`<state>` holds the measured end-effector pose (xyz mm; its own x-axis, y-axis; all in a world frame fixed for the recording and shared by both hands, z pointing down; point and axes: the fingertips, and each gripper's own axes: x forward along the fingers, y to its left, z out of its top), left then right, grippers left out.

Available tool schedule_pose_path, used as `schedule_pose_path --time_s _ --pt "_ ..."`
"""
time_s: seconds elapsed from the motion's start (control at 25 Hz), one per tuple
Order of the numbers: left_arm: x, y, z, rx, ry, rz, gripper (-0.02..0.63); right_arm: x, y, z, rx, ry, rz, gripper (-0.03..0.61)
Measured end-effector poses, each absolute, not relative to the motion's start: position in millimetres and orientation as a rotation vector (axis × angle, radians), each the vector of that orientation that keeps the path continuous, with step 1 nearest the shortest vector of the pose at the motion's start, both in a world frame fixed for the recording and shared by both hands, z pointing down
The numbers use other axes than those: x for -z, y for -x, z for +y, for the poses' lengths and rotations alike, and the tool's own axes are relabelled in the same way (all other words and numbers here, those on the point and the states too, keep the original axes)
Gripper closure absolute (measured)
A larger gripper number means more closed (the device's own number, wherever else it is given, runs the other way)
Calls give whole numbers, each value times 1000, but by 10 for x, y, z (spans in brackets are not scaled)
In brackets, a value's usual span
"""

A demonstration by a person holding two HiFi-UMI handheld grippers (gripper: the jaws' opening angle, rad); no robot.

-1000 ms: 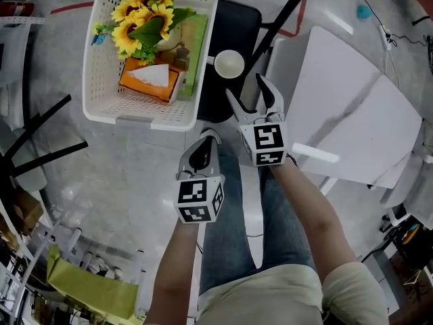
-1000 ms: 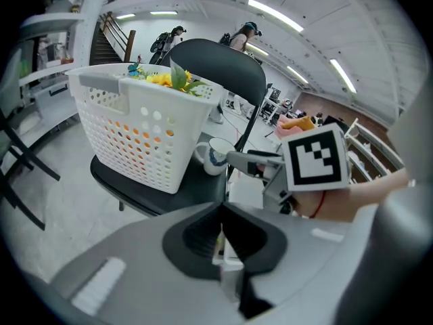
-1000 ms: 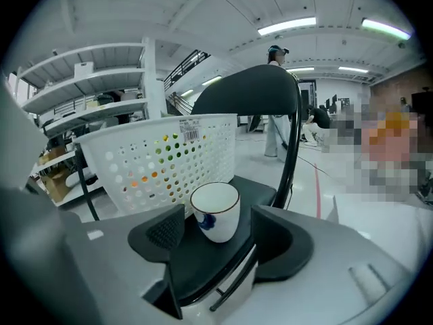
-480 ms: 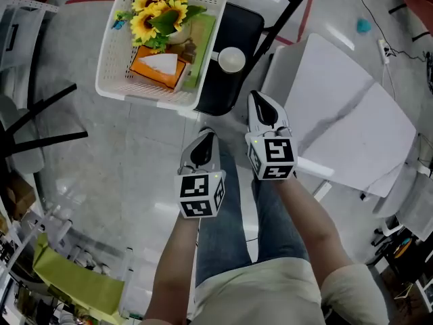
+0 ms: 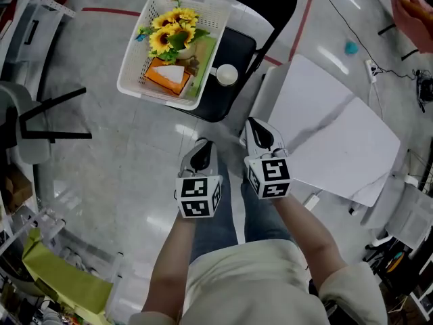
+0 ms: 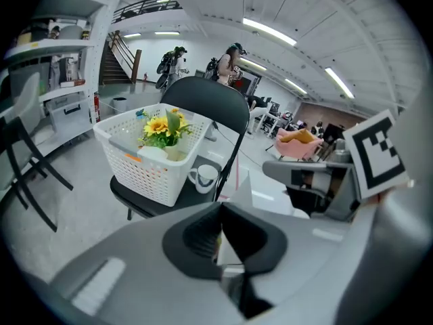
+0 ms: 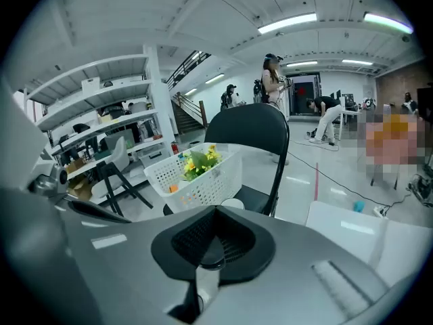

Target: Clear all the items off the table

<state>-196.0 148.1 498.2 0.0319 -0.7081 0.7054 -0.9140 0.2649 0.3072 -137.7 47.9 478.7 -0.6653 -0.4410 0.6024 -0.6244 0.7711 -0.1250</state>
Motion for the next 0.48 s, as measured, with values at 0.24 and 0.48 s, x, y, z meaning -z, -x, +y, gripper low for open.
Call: schedule_pose_path --time_s 0.24,0.48 --pt "-4640 1900 1499 -335 -1516 -1737 605 -4423 1339 614 -420 -748 -2417 580" --pt "-4215 1894 1502 -332 -1543 -1753 605 -4013 1348 796 -416 -698 -2435 580"
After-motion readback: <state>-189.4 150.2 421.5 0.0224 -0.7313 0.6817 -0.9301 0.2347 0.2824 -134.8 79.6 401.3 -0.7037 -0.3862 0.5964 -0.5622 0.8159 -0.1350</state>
